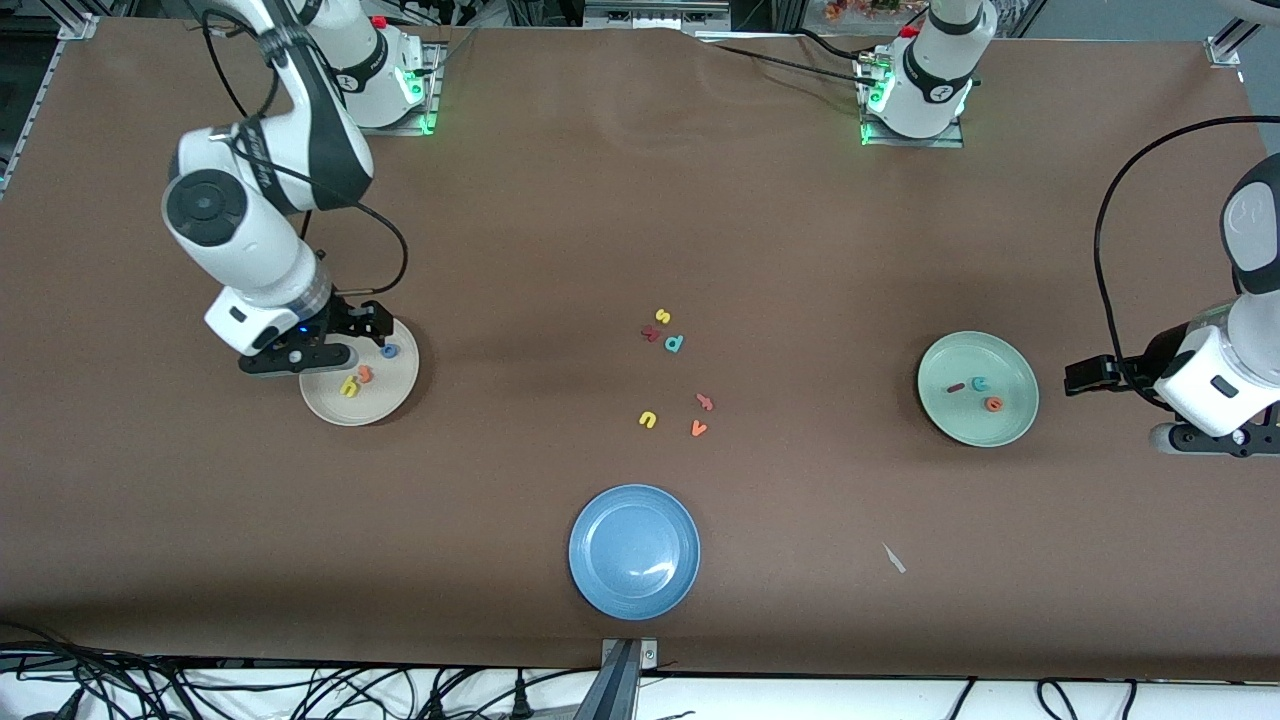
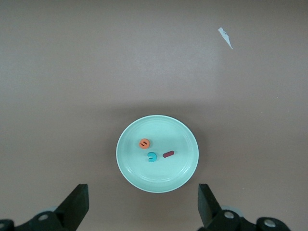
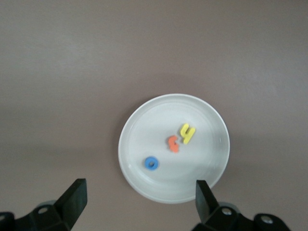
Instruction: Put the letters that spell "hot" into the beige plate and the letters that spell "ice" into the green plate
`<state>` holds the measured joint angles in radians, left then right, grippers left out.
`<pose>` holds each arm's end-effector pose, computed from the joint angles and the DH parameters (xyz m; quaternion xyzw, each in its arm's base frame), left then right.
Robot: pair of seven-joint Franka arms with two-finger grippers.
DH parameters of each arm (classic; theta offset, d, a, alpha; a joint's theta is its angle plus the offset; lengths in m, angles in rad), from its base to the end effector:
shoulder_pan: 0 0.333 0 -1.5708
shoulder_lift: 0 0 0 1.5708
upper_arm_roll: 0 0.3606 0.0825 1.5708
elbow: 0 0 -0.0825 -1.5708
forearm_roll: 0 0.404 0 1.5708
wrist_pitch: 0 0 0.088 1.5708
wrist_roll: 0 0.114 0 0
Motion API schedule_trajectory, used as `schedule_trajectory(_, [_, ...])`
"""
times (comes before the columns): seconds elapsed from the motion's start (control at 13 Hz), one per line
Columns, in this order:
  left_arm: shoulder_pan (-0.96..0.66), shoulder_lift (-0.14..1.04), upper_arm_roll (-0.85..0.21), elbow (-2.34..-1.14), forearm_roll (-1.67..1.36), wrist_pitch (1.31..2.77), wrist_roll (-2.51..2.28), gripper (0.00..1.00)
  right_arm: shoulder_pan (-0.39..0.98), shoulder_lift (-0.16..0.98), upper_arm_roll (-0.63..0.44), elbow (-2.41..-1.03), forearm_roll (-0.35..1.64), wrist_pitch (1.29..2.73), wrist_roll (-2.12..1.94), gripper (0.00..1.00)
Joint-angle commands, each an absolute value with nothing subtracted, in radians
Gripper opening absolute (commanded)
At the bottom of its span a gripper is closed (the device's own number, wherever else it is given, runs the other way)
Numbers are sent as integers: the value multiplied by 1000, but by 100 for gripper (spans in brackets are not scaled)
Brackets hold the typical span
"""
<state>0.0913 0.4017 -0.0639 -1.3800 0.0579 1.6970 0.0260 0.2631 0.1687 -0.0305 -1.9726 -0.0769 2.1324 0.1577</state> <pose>0.7065 0.0332 0.5082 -0.9990 0.0021 0.0423 0.0148 0.5977 0.1384 0.4113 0.9977 0.0582 0.0024 0.0352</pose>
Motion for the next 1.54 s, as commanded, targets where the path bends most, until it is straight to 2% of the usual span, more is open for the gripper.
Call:
schedule_trajectory(0.0, [87,397,-57,-1382,23,1707,44,99,261,137,-29,-1824,-35,1911,147,100])
schedule_trajectory(0.23, [86,397,-58,-1382,23,1707,44,99,259,126,-67,-1715,5,1775,60,100])
schedule_trajectory(0.77, [75,402,-58,-1382,23,1718,44,99,261,126,-77,-1573,11,1626,48,100])
schedule_trajectory(1.08, [75,405,-58,-1384,23,1720,44,99,204,49,-72,-1595,38,1600,9,100])
schedule_trajectory(1.46, [75,405,-58,-1384,23,1720,44,99,203,61,-87,-1554,35,1582,8,100])
